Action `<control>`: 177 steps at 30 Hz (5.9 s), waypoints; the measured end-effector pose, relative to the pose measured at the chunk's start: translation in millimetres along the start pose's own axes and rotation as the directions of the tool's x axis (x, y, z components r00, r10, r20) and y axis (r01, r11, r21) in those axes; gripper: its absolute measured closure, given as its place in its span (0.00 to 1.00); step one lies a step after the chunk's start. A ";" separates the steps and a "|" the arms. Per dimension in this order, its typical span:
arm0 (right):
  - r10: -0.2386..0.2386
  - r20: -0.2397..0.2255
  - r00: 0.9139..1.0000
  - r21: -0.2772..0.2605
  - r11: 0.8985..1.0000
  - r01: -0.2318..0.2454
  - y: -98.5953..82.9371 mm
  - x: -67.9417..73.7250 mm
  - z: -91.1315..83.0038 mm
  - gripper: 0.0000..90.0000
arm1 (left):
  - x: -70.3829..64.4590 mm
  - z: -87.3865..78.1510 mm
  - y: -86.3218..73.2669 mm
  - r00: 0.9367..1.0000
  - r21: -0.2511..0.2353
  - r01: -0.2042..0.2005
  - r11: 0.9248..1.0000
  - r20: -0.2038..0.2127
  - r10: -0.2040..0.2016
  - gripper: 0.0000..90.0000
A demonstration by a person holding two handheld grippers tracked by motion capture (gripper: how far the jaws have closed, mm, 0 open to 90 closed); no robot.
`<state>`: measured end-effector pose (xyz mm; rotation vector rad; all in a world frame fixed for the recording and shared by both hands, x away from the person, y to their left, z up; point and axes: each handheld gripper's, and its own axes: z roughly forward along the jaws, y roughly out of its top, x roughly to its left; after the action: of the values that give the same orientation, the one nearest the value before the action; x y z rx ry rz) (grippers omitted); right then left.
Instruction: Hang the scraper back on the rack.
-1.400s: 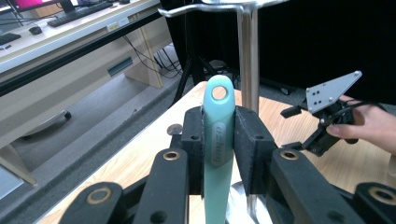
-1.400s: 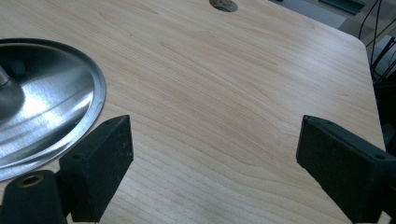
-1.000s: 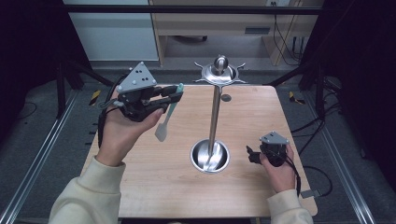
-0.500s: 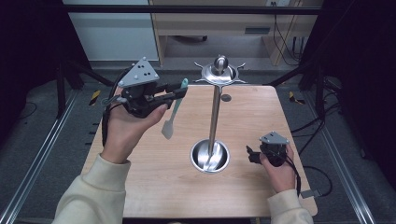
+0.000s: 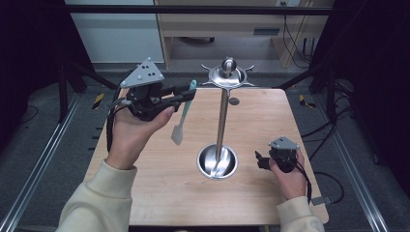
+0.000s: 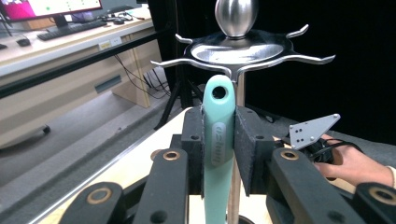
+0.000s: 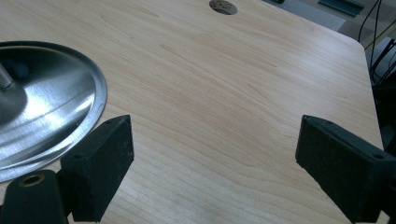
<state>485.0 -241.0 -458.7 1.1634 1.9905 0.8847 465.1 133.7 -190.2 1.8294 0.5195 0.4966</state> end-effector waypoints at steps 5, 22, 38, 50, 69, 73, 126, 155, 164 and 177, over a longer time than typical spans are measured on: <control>0.005 -0.003 1.000 0.002 1.000 -0.005 0.0 0.1 1.4 0.13 | 0.4 0.7 0.7 1.000 -0.011 0.008 1.000 0.013 -0.008 0.83; -0.001 -0.005 1.000 0.005 1.000 0.001 -0.3 0.2 1.4 0.13 | -1.1 5.2 3.9 1.000 0.000 0.001 1.000 0.018 -0.001 0.83; -0.001 -0.007 1.000 0.007 1.000 0.001 -0.4 0.5 1.7 0.13 | -5.0 13.5 4.7 1.000 0.010 -0.014 1.000 0.021 0.014 0.83; 0.009 -0.008 1.000 0.003 1.000 -0.009 -0.6 -0.5 0.9 0.13 | -10.7 29.3 5.7 1.000 0.001 -0.026 1.000 0.017 0.026 0.83; 0.008 -0.007 1.000 0.002 1.000 -0.008 -0.2 -0.6 0.7 0.12 | -9.1 14.3 -2.5 0.999 -0.017 -0.039 0.999 -0.010 0.039 0.73; 0.007 -0.006 1.000 0.004 1.000 -0.007 -0.4 -0.6 0.7 0.12 | -8.5 9.1 -8.8 0.998 0.001 -0.045 0.999 -0.038 0.045 0.57; 0.016 0.004 1.000 0.009 1.000 -0.016 -1.2 0.1 0.0 0.10 | 7.4 21.1 -206.9 0.991 0.284 -0.006 0.959 -0.124 0.043 0.07; 0.019 0.003 1.000 0.016 1.000 -0.019 -2.4 -0.2 0.2 0.10 | 78.8 -6.9 -279.2 0.935 0.339 0.177 0.924 -0.352 -0.050 0.09; 0.021 0.006 1.000 0.013 1.000 -0.021 -2.8 -2.3 0.3 0.10 | 95.0 -25.1 -297.1 0.913 0.291 0.208 0.934 -0.401 -0.078 0.09; 0.009 -0.002 1.000 0.030 1.000 -0.008 -3.0 -0.2 2.7 0.10 | 107.0 -51.7 -315.7 0.916 0.195 0.280 0.940 -0.347 -0.201 0.09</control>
<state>485.9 -241.7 -462.5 1.1889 2.0081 0.8634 489.0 325.6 -466.6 1.8867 1.0584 0.5857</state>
